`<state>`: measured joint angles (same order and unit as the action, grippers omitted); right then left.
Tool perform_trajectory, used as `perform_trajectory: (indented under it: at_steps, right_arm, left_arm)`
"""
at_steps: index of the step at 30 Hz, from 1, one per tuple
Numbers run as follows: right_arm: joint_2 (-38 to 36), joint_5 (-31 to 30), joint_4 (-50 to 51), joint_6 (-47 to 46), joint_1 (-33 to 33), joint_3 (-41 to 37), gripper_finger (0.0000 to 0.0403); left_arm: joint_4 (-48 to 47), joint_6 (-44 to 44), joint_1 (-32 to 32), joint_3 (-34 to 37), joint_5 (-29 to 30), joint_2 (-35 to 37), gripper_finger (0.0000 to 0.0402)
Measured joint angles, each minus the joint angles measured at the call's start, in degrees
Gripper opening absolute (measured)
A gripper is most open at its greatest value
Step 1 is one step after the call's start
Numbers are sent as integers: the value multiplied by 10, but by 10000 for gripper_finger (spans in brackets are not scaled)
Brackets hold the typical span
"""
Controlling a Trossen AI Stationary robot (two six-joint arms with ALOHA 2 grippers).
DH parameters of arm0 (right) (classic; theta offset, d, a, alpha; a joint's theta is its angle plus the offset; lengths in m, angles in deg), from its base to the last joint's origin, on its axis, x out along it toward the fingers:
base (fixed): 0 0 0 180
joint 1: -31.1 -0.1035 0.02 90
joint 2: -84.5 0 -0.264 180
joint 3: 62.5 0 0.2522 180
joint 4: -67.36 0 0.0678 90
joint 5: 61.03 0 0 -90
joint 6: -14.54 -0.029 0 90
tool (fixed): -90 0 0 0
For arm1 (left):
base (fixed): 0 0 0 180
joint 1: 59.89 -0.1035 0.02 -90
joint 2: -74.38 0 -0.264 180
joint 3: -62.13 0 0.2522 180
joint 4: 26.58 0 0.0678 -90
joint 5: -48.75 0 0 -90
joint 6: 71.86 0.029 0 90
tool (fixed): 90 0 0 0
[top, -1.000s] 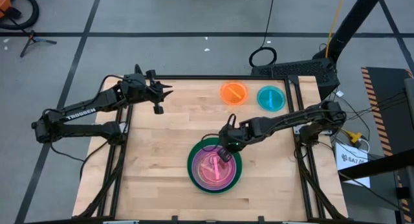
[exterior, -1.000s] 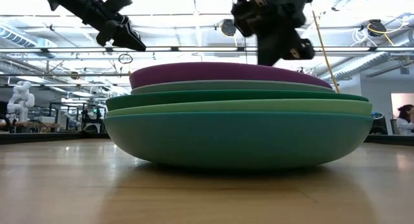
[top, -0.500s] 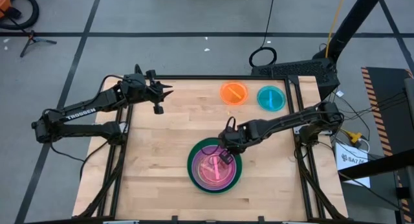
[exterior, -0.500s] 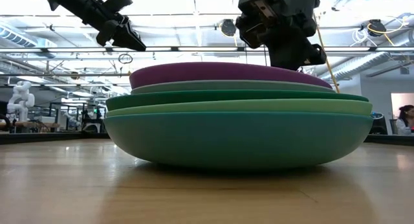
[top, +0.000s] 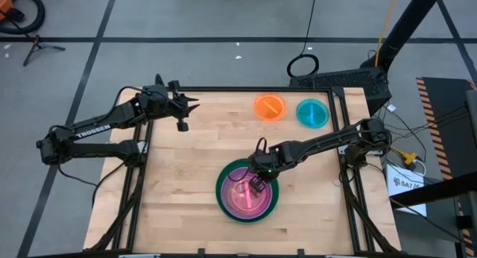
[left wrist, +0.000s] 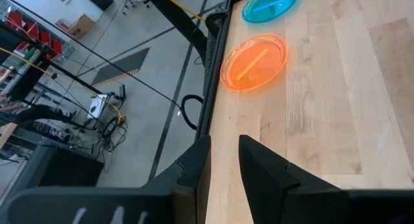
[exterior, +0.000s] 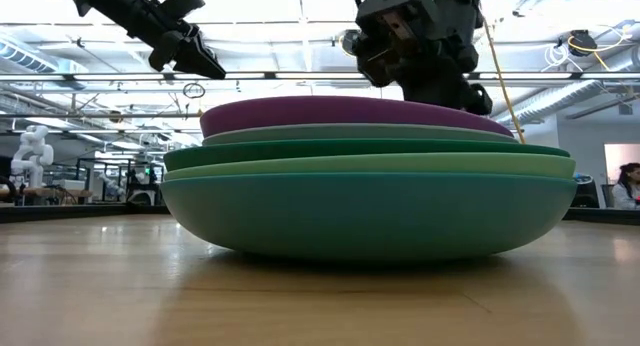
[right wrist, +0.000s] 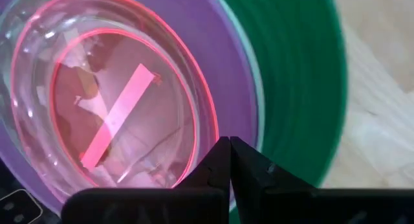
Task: Stack plastic plates
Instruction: Stack the transparent pink plate on top of the transparent green plate, then stack the transparent orange plate on top of the transparent pink plate
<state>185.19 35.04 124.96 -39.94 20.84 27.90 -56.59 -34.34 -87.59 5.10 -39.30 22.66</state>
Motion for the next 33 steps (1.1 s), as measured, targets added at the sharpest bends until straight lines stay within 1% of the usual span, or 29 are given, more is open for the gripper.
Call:
perform_trajectory:
  at_steps: [3,9,14,18,20,25,29,33]
  right_arm:
    - [5,15,-13,6,0,0,0]
    - [3,16,-38,16,0,0,0]
    - [0,15,-26,16,0,0,0]
    - [-22,15,-17,13,4,0,0]
    - [-34,6,-2,12,8,0,0]
    - [-65,-60,39,12,31,0,0]
    - [-66,-62,48,30,54,0,0]
    - [-62,-61,49,75,71,0,0]
  left_arm:
    - [0,0,0,0,0,0,88]
    - [0,0,0,0,0,0,88]
    - [0,0,0,0,0,0,88]
    - [0,0,0,0,0,0,88]
    - [0,0,0,0,0,0,88]
    - [1,0,0,0,0,0,88]
    - [1,0,0,0,0,0,88]
    - [1,0,0,0,0,0,88]
